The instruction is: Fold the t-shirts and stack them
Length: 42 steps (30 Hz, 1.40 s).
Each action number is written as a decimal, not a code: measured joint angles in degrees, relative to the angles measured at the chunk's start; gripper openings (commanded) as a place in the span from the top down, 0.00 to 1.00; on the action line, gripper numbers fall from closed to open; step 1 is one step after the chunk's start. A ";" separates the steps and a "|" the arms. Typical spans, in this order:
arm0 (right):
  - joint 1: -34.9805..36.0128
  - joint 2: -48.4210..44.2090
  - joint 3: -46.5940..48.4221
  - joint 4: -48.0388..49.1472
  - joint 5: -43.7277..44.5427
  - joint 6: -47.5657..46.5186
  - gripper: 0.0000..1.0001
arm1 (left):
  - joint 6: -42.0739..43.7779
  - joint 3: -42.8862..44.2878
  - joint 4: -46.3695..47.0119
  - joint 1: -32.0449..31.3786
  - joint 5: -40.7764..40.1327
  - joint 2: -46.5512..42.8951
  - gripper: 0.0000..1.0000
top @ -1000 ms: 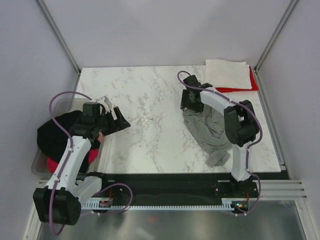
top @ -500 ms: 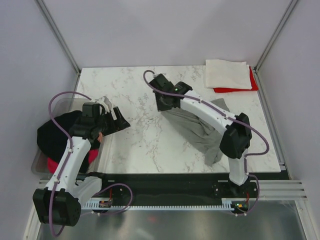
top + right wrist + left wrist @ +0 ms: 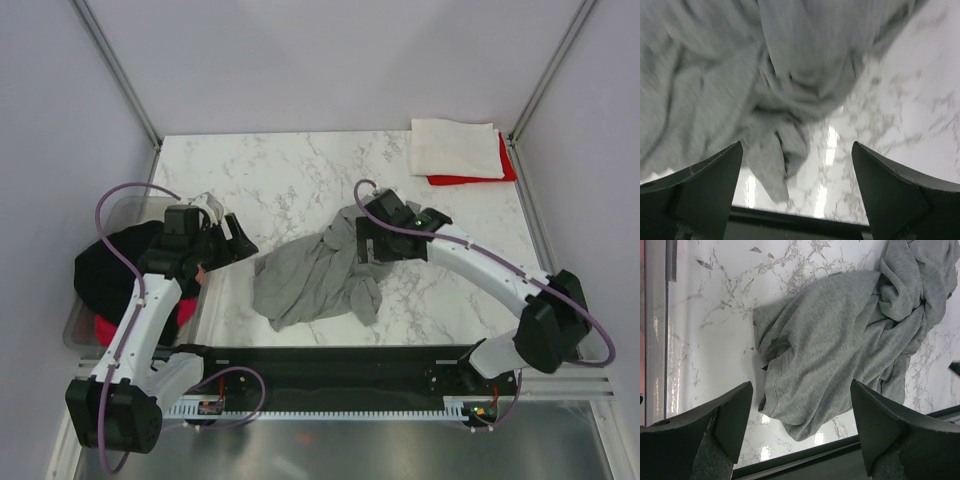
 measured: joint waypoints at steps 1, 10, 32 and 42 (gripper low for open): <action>0.37 -2.49 -4.59 0.02 -0.33 1.16 0.05 | 0.00 0.00 -0.07 0.00 -0.07 0.07 0.15; 10.67 -21.20 -28.76 8.37 -4.37 13.97 0.13 | -3.72 -1.29 -1.40 -14.29 -8.66 -4.13 0.13; 18.29 -5.68 -32.65 24.70 -6.69 19.52 1.00 | -16.92 -7.54 -7.15 -25.09 -9.25 -14.71 0.16; 29.86 -6.49 2.62 25.20 -11.04 22.80 0.02 | -16.33 12.85 -21.38 -25.14 -16.61 -18.27 0.11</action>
